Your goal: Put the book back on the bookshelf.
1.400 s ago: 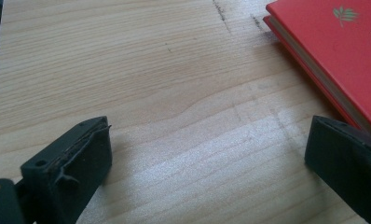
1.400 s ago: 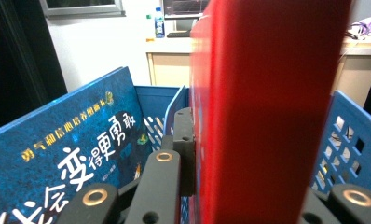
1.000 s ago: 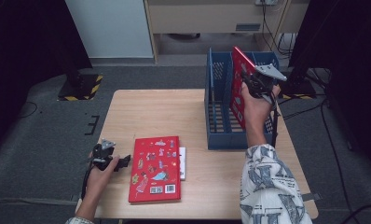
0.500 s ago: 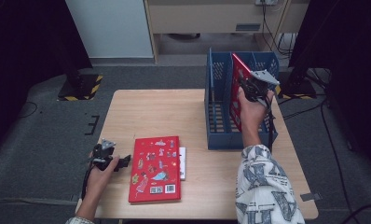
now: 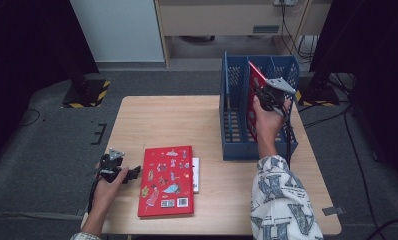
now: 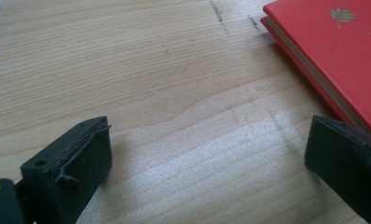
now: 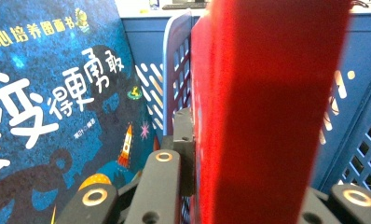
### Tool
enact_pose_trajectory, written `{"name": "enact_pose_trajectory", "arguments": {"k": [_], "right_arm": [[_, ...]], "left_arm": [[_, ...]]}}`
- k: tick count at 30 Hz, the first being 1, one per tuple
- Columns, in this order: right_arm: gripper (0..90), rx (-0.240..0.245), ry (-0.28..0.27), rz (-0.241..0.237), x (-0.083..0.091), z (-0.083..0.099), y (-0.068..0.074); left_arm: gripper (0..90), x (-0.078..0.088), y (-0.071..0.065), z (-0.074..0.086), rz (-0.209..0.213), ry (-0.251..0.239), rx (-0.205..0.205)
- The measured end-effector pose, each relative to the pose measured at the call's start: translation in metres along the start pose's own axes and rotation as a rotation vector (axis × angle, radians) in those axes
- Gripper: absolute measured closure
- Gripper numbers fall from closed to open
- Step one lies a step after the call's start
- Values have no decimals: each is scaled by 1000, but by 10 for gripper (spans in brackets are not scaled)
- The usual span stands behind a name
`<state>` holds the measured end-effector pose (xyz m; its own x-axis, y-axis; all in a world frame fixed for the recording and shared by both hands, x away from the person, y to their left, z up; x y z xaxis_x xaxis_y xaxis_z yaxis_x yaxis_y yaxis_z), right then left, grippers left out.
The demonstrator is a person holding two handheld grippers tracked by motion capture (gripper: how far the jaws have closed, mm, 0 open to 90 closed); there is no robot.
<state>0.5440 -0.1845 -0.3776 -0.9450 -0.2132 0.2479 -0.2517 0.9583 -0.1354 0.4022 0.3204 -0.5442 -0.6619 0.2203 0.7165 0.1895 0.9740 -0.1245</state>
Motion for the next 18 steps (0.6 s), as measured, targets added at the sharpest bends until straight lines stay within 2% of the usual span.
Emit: {"name": "enact_pose_trajectory", "arguments": {"k": [10, 18], "right_arm": [[797, 1, 5, -9, 1, 9, 1], [792, 12, 18, -14, 5, 10, 2]], "left_arm": [[0, 0, 0, 0, 2, 0, -2], [0, 0, 0, 0, 2, 0, -1]]}}
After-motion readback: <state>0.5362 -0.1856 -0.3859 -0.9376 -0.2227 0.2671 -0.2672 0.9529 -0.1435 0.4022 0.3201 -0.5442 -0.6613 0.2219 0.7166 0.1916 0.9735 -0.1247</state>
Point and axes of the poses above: each handheld gripper's, and its own axes: x roughly backward along the jaws, z roughly out of its underside, y roughly to its left, the point moved 1 cm from there along -x, roughly forward along the jaws, and after that the axes turned 11 degrees about x, right-handed, at the moved point
